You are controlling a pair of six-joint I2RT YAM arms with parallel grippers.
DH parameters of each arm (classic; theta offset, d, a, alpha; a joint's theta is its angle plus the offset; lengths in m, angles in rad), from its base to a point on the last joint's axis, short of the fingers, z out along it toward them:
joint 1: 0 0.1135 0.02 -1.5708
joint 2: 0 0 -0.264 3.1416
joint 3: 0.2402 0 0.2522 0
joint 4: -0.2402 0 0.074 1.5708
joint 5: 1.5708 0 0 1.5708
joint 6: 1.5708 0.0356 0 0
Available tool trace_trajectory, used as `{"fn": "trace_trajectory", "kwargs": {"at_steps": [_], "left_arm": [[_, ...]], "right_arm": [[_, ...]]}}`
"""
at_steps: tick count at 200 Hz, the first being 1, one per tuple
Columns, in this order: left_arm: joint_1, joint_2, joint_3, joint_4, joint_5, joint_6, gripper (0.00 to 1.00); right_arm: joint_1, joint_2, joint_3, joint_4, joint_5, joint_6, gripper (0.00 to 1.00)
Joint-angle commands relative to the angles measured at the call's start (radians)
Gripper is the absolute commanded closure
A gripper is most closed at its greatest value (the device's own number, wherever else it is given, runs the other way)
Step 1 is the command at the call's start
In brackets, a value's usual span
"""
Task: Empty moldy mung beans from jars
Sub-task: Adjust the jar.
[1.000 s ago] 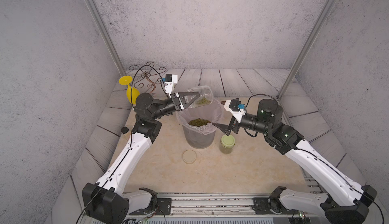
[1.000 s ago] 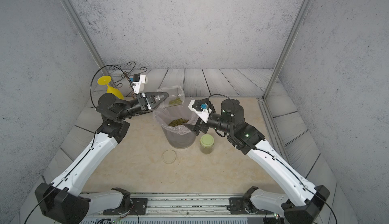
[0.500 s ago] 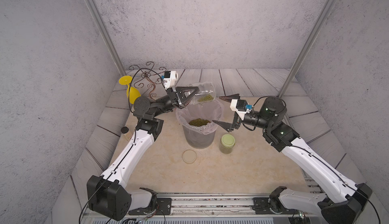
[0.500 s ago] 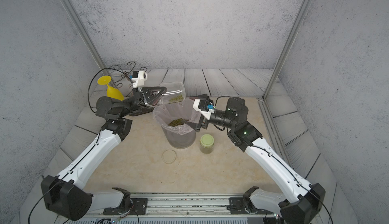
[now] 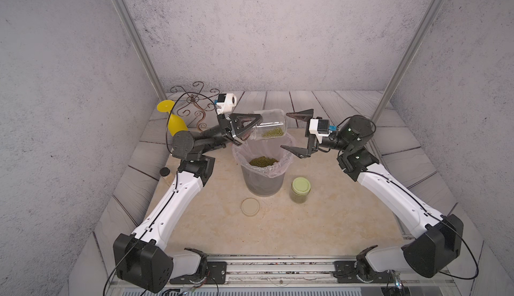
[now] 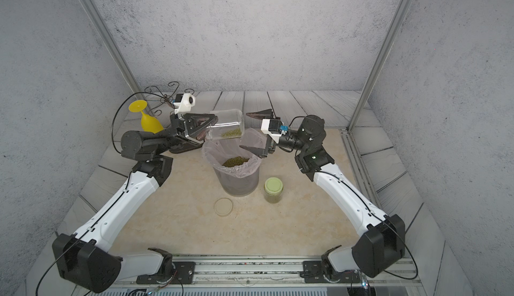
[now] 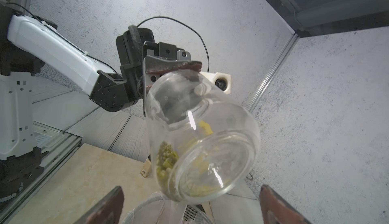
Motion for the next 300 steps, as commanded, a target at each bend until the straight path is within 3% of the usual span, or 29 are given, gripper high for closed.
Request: {"fn": "trace_trajectory", "kwargs": {"at_steps": [1, 82, 130, 209, 300], "left_arm": [[0.004, -0.002, 0.044, 0.124, -0.013, -0.047, 1.00], [-0.018, 0.041, 0.032, 0.208, -0.010, -0.101, 1.00], [-0.022, 0.057, 0.048, 0.221, -0.016, -0.101, 1.00], [-0.024, 0.061, 0.056, 0.271, -0.032, -0.160, 1.00], [-0.024, 0.092, 0.039, 0.355, -0.058, -0.213, 1.00]], "right_arm": [[-0.005, 0.055, 0.032, 0.205, -0.066, 0.130, 0.01], [0.004, 0.126, 0.136, 0.214, -0.135, 0.188, 0.01], [0.070, 0.115, 0.217, -0.206, -0.147, -0.092, 0.01], [0.080, 0.147, 0.247, -0.226, -0.128, -0.080, 0.00], [0.091, 0.143, 0.257, -0.282, -0.120, -0.098, 0.24]]}}
